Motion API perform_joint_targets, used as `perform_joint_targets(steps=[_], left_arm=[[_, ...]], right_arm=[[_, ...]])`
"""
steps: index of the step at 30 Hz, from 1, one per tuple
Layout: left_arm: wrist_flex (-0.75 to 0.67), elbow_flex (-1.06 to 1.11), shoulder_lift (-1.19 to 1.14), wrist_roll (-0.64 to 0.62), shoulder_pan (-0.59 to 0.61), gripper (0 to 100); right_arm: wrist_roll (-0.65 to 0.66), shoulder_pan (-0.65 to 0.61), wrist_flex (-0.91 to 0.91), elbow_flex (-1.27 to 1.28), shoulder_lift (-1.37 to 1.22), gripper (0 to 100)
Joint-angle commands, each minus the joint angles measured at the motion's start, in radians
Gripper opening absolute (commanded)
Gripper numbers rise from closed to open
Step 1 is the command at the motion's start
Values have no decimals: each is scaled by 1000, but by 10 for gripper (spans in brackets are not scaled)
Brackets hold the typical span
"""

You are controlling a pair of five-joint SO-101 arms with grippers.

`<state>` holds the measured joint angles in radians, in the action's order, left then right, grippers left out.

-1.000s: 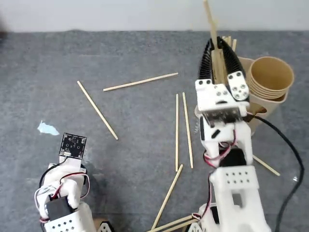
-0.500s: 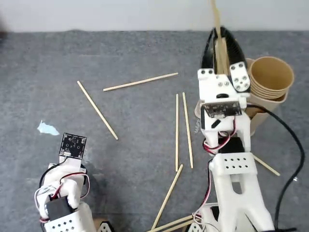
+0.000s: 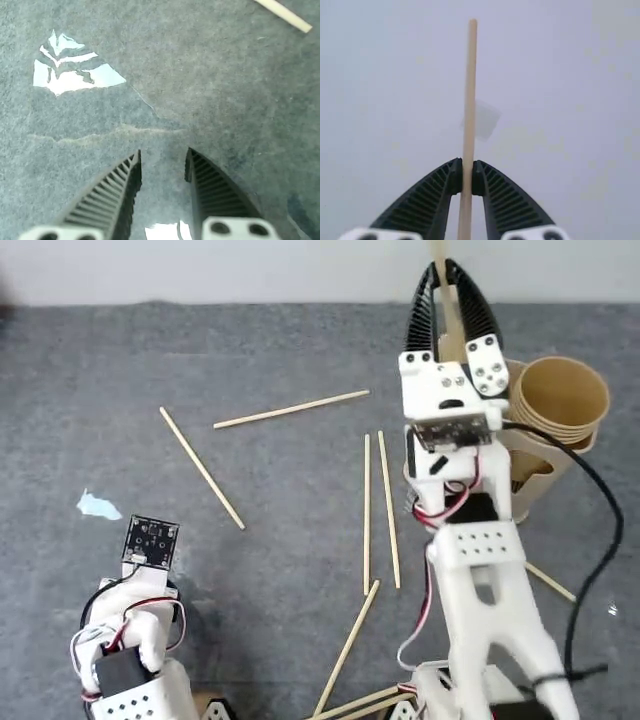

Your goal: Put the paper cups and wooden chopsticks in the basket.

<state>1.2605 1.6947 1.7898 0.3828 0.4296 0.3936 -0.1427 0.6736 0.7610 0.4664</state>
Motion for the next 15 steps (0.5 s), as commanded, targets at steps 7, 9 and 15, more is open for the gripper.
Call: perform_joint_targets(steps=[7,9,15], left_arm=[[6,-12,8,-6,-8,137],[6,-12,8,-6,-8,137],[6,-12,8,-6,-8,137]], right_arm=[[-83,31,16,-31,-84,46],[-124,30,-91,-26,-36,99],[-221,33,-441,-26,176,144]])
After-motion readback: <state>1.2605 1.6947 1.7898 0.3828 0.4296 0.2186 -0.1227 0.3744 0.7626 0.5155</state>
